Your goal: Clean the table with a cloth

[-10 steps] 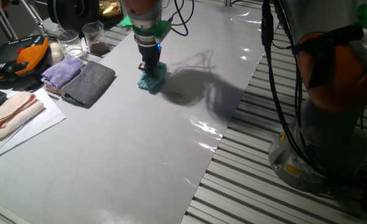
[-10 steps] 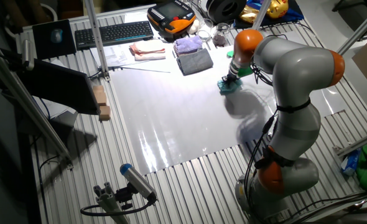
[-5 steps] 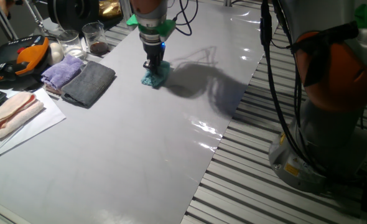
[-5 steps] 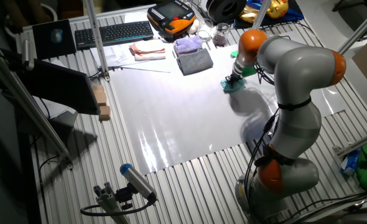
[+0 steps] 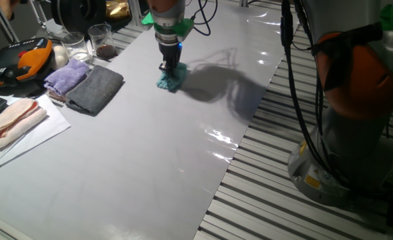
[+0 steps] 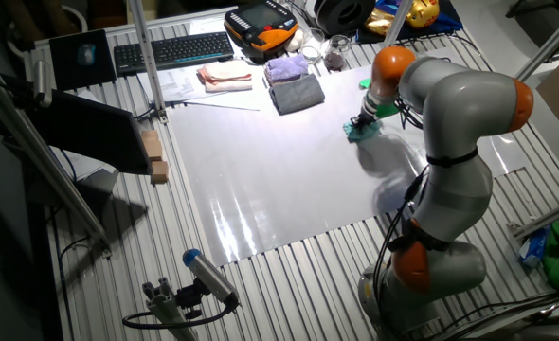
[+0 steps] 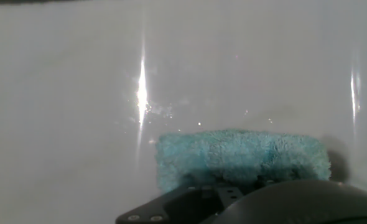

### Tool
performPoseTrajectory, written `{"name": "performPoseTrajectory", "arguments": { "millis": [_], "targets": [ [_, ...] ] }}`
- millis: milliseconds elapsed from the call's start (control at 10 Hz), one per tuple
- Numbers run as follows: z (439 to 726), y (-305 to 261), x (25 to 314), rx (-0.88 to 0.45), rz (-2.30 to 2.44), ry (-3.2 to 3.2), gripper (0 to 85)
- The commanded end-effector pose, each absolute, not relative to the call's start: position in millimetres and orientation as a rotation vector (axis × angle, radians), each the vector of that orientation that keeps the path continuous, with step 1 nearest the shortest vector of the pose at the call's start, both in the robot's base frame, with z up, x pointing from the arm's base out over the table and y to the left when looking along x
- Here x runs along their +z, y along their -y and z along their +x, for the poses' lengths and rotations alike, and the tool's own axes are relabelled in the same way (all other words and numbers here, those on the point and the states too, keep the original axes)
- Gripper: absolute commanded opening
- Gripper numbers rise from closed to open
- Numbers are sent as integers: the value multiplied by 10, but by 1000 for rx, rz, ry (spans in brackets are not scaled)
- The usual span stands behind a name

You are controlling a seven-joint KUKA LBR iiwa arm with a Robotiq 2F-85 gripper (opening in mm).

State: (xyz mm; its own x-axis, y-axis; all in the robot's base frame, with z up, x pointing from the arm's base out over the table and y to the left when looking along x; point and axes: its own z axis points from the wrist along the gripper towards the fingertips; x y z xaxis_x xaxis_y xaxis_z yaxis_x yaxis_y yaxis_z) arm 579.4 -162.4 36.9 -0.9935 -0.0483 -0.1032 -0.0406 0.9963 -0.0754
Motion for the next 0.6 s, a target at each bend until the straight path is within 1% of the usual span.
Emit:
{"name": "performPoseTrajectory", "arguments": {
  "millis": [0,300,500],
  "targets": [
    [5780,1672,355,-112,-72,-3032,0],
    [5775,1808,376,-134,-89,-3029,0],
    [5826,1826,417,-128,-93,-3033,0]
  ]
}}
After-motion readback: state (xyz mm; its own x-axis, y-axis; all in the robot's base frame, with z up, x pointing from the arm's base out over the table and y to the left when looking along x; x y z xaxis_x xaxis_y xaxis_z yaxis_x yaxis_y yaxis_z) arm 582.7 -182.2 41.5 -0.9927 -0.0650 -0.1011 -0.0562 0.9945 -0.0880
